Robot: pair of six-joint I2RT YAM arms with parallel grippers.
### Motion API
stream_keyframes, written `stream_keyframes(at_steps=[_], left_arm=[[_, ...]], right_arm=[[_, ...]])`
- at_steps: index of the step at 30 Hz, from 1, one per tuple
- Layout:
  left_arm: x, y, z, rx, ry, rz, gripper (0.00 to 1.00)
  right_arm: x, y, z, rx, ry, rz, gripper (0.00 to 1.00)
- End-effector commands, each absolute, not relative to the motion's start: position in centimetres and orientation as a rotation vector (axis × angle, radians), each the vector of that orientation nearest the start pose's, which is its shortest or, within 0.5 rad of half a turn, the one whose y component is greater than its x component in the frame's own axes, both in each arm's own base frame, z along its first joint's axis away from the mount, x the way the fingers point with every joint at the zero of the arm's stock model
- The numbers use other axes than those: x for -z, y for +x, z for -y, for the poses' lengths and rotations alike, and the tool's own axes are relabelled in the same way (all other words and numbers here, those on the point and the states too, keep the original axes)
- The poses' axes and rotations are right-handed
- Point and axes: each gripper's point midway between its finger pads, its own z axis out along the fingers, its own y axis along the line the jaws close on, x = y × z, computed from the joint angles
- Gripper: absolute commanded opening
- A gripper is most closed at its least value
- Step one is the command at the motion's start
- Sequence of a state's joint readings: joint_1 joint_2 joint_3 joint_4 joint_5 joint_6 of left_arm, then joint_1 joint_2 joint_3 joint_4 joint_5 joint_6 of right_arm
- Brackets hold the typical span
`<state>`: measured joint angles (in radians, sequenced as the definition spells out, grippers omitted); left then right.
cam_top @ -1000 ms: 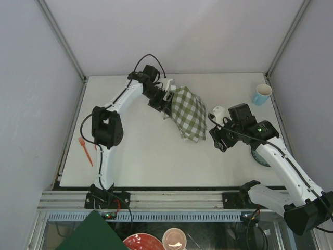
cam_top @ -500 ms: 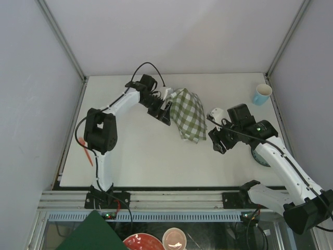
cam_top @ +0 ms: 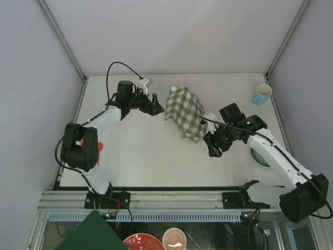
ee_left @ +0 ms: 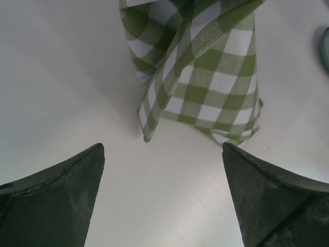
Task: Set the dinner table for one person
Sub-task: Flatten out the napkin at the center of the board.
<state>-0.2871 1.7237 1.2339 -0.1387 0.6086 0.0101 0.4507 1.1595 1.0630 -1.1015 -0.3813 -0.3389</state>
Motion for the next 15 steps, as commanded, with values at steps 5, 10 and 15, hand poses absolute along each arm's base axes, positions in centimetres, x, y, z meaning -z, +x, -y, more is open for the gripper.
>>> stream_keyframes(at_steps=[5, 10, 15], left_arm=[[-16.9, 41.7, 26.6, 1.273, 0.463, -1.816, 1.0], [-16.8, 41.5, 26.9, 1.318, 0.449, -1.768, 1.0], [-15.7, 41.5, 27.1, 1.326, 0.455, -1.763, 1.0]], right_arm=[[-17.0, 18.1, -14.3, -0.558, -1.155, -2.439, 0.57], [-17.5, 18.0, -14.2, -0.573, -1.146, -2.422, 0.57], [-17.9, 18.1, -14.5, -0.598, -1.147, -2.415, 0.57]])
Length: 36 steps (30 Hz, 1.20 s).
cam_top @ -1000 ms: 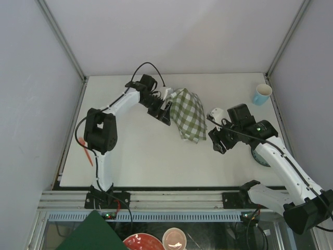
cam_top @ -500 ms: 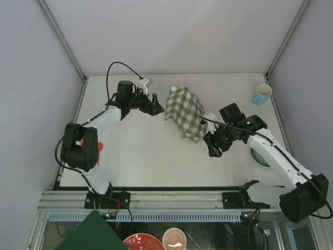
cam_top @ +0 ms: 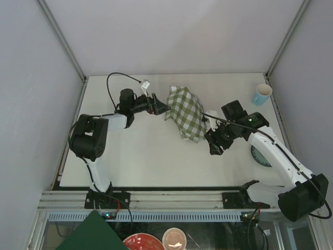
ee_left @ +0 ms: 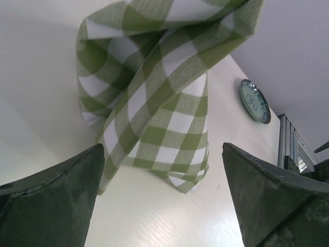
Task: Set the dinner table for one person
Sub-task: Flatten out the napkin at the center of the board.
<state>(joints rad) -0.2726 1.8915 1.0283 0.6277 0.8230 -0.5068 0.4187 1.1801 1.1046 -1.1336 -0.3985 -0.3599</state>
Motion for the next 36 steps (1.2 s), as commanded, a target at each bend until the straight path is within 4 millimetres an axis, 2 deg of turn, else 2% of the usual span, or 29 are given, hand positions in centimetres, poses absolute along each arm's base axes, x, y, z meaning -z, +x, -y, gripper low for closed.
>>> stream_keyframes(at_steps=[1, 8, 16, 19, 25, 31, 33, 35, 36], left_arm=[[-15.6, 41.5, 27.1, 1.33, 0.458, -1.76, 1.0], [-14.0, 41.6, 27.5, 1.337, 0.445, -1.786, 1.0], [-10.7, 41.4, 28.5, 1.271, 0.48, -1.913, 0.99], [-10.2, 41.6, 28.5, 1.268, 0.482, -1.94, 0.9], [-9.9, 41.7, 28.6, 1.265, 0.489, -1.955, 0.61], [-10.3, 41.9, 28.5, 1.24, 0.506, -1.946, 0.48], [-10.3, 42.2, 28.5, 1.229, 0.504, -1.945, 0.5], [-10.1, 42.3, 28.5, 1.213, 0.497, -1.952, 0.69], [-10.0, 42.4, 28.5, 1.197, 0.498, -1.957, 0.71]], right_arm=[[-17.8, 18.2, -14.5, -0.599, -1.149, -2.417, 0.57], [-18.2, 18.2, -14.6, -0.609, -1.153, -2.411, 0.56], [-18.5, 18.3, -14.7, -0.619, -1.15, -2.396, 0.55], [-18.6, 18.2, -14.7, -0.629, -1.144, -2.393, 0.55], [-19.0, 18.2, -14.7, -0.64, -1.138, -2.375, 0.54], [-19.3, 17.9, -14.9, -0.674, -1.134, -2.362, 0.54], [-19.4, 17.7, -14.9, -0.685, -1.133, -2.359, 0.54], [-19.5, 17.5, -14.9, -0.698, -1.136, -2.349, 0.54], [-19.6, 17.5, -14.9, -0.701, -1.134, -2.348, 0.54]])
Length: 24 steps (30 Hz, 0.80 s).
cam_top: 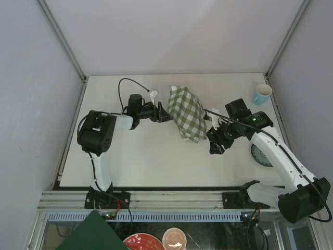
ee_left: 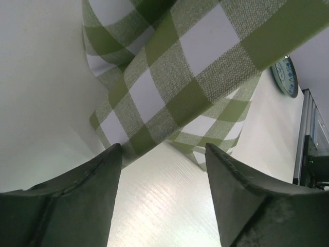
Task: Set the dinner table for one person
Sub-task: Flatten out the napkin at the center of the board.
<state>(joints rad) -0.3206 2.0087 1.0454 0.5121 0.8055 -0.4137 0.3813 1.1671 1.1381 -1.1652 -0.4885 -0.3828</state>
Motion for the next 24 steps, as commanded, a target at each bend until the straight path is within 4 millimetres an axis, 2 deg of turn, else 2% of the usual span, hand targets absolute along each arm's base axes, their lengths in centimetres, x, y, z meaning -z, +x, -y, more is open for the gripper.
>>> stream_keyframes(at_steps=[1, 5, 9, 13, 18, 20, 24], left_arm=[[-9.8, 42.4, 28.6, 1.189, 0.5, -1.962, 0.72], [-9.3, 42.9, 29.0, 1.161, 0.465, -1.995, 0.75], [-8.6, 43.5, 29.2, 1.117, 0.446, -2.036, 0.63], [-8.2, 44.0, 29.0, 1.067, 0.418, -2.057, 0.61], [-7.9, 44.2, 28.8, 1.028, 0.4, -2.084, 0.51], [-7.8, 44.3, 28.8, 1.02, 0.397, -2.093, 0.45], [-7.9, 44.0, 29.1, 1.016, 0.443, -2.087, 0.23]], right_arm=[[-19.6, 17.4, -14.9, -0.704, -1.135, -2.347, 0.54], [-19.8, 17.4, -14.9, -0.709, -1.133, -2.34, 0.54], [-20.1, 17.2, -14.9, -0.724, -1.129, -2.326, 0.54], [-20.4, 16.8, -15.0, -0.75, -1.127, -2.311, 0.54], [-20.9, 16.7, -15.1, -0.787, -1.116, -2.285, 0.53], [-21.0, 16.6, -15.1, -0.795, -1.114, -2.28, 0.53], [-21.0, 16.3, -15.0, -0.808, -1.112, -2.28, 0.53]])
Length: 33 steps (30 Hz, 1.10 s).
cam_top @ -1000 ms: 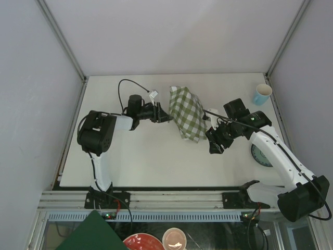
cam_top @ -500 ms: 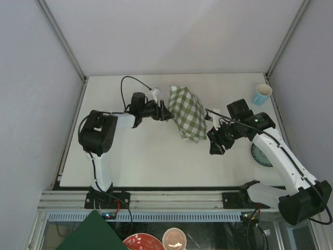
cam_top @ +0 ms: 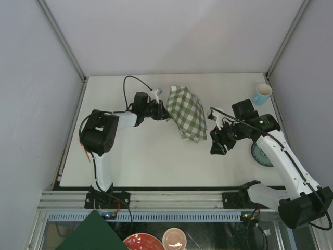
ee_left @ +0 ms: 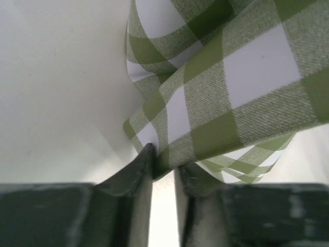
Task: Set the dinner table for one person
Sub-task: Flatten out the napkin at the center of the board.
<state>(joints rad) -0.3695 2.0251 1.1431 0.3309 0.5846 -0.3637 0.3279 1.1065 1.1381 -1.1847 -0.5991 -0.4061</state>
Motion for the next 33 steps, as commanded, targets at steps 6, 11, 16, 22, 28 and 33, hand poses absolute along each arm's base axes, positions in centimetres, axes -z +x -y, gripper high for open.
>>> stream_keyframes(at_steps=[6, 11, 16, 22, 28, 33], left_arm=[[-9.7, 42.3, 29.4, 1.016, 0.594, -2.067, 0.0], [-14.7, 40.2, 28.7, 0.989, 0.7, -1.982, 0.0], [-20.4, 37.8, 28.5, 1.031, 0.736, -1.914, 0.0], [-26.6, 37.1, 29.8, 1.105, 0.716, -1.829, 0.0], [-33.6, 37.1, 31.2, 1.148, 0.727, -1.706, 0.0], [-39.2, 36.2, 28.8, 1.053, 0.731, -1.607, 0.0]], right_arm=[[-20.8, 16.3, -14.8, -0.784, -1.105, -2.288, 0.52], [-20.7, 16.5, -15.0, -0.786, -1.112, -2.282, 0.52], [-20.7, 16.5, -14.9, -0.778, -1.118, -2.283, 0.52], [-20.9, 16.4, -14.7, -0.741, -1.114, -2.27, 0.51], [-21.3, 16.3, -14.1, -0.692, -1.094, -2.264, 0.49], [-20.5, 16.6, -13.6, -0.653, -1.098, -2.283, 0.48]])
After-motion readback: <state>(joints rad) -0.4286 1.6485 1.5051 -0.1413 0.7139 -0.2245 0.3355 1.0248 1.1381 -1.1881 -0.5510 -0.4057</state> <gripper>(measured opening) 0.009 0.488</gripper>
